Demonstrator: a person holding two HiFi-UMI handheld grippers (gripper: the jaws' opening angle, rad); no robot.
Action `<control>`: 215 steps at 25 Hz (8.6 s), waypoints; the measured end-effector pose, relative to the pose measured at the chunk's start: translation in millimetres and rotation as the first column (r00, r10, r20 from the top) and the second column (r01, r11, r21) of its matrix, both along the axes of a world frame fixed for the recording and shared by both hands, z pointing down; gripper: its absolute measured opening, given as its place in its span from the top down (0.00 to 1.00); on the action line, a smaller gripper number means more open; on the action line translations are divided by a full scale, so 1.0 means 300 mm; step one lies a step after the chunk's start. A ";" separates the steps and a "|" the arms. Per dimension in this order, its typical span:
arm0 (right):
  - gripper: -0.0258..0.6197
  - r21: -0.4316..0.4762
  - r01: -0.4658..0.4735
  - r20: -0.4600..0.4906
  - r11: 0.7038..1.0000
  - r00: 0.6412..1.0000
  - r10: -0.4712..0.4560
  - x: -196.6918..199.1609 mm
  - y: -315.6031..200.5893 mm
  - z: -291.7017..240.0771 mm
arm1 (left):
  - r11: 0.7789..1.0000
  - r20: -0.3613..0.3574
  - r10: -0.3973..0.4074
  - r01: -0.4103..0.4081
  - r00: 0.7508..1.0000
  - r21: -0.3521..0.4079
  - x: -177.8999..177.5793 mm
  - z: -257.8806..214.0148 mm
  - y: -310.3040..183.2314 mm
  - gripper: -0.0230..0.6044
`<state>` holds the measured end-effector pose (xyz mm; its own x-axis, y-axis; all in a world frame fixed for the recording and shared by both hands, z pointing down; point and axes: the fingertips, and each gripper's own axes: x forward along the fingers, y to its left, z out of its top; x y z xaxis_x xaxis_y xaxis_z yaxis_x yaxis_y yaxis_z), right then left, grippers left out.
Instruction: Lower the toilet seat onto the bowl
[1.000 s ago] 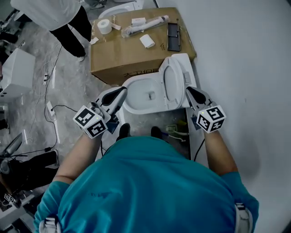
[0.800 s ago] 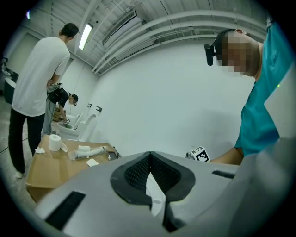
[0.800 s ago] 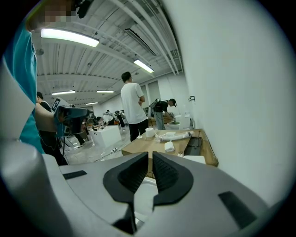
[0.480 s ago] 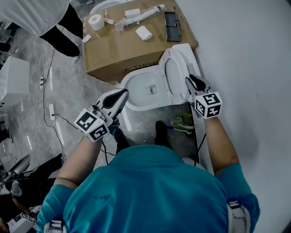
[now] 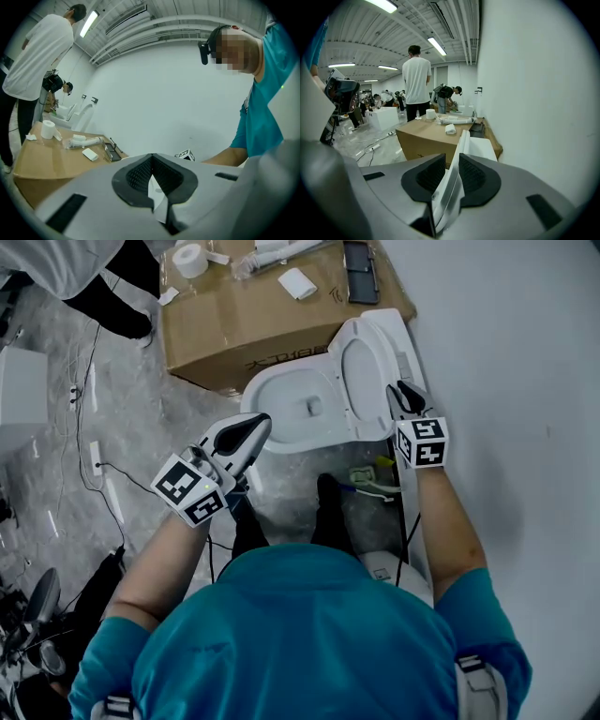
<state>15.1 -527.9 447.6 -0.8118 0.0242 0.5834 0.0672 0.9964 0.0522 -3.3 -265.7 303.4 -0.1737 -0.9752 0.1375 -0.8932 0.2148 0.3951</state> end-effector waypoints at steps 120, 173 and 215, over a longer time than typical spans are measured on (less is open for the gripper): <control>0.54 -0.597 0.248 -0.307 0.763 0.808 -0.503 -0.240 1.040 0.535 | 0.940 -0.163 -0.339 0.338 0.926 -0.035 -0.012 0.347 0.855 0.96; 0.53 -0.316 0.241 -0.520 0.917 0.765 -0.380 -0.273 1.275 0.945 | 0.897 -0.227 -0.441 0.435 0.868 -0.078 -0.029 0.596 1.149 0.96; 0.52 -0.037 0.241 -0.649 0.970 0.732 -0.207 -0.286 1.348 1.319 | 0.889 -0.304 -0.456 0.441 0.837 -0.120 -0.041 0.882 1.243 0.96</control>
<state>-70.9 -123.6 843.4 -0.2163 0.1159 0.9694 0.3230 0.9455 -0.0409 -15.7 107.1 568.0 -0.5307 -0.7928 0.2997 -0.5239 0.5848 0.6192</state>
